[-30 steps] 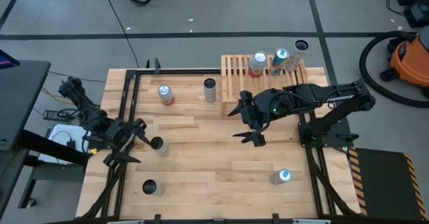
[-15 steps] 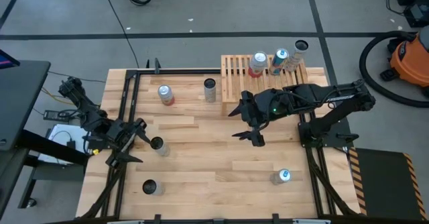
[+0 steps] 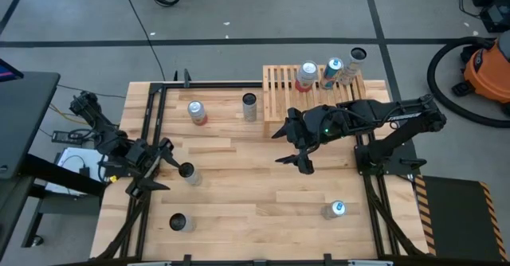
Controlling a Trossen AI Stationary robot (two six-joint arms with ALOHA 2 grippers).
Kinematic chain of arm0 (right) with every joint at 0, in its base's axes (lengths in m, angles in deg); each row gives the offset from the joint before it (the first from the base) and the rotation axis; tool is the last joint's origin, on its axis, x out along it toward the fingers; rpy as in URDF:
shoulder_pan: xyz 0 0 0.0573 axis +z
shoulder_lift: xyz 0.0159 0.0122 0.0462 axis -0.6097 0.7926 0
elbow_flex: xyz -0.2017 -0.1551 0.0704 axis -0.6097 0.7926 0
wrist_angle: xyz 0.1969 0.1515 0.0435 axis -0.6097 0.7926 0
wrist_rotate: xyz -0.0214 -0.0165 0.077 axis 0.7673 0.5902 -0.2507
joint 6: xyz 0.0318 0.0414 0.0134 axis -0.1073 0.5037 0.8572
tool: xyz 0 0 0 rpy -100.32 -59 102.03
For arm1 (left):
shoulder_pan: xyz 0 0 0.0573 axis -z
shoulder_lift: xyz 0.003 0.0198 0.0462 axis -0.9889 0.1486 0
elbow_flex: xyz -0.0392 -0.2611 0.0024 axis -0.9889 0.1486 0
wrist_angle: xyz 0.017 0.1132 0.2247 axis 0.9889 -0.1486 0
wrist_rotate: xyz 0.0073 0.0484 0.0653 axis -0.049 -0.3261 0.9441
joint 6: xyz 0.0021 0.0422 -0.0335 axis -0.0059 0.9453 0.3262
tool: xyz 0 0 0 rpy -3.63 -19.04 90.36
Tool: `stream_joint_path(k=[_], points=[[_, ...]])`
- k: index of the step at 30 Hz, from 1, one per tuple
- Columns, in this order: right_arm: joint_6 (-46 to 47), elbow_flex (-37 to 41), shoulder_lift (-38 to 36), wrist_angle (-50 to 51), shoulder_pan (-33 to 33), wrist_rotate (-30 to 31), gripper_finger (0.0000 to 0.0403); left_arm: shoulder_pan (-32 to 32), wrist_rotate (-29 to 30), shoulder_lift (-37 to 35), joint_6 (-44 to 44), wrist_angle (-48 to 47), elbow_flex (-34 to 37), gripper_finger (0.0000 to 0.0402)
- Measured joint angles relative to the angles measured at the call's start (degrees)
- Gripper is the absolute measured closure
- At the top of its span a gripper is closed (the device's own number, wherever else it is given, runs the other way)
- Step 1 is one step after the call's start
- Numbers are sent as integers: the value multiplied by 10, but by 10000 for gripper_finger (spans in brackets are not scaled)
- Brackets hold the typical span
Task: Place canned beverage on shelf
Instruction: Put the top white-pink soda can on the shelf
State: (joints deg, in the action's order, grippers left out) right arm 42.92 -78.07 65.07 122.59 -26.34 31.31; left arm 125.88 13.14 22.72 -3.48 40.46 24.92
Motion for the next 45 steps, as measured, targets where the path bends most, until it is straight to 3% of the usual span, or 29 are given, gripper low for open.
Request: stream_joint_path(k=[17, 26, 45], points=[[0, 0, 0, -19, 0, 0, 55, 0, 41, 0, -33, -3, 0, 86], [-2, 0, 0, -21, 0, 0, 55, 0, 42, 0, -111, -49, 0, 86], [-33, 0, 0, -21, 0, 0, 55, 0, 42, 0, -112, -48, 0, 86]])
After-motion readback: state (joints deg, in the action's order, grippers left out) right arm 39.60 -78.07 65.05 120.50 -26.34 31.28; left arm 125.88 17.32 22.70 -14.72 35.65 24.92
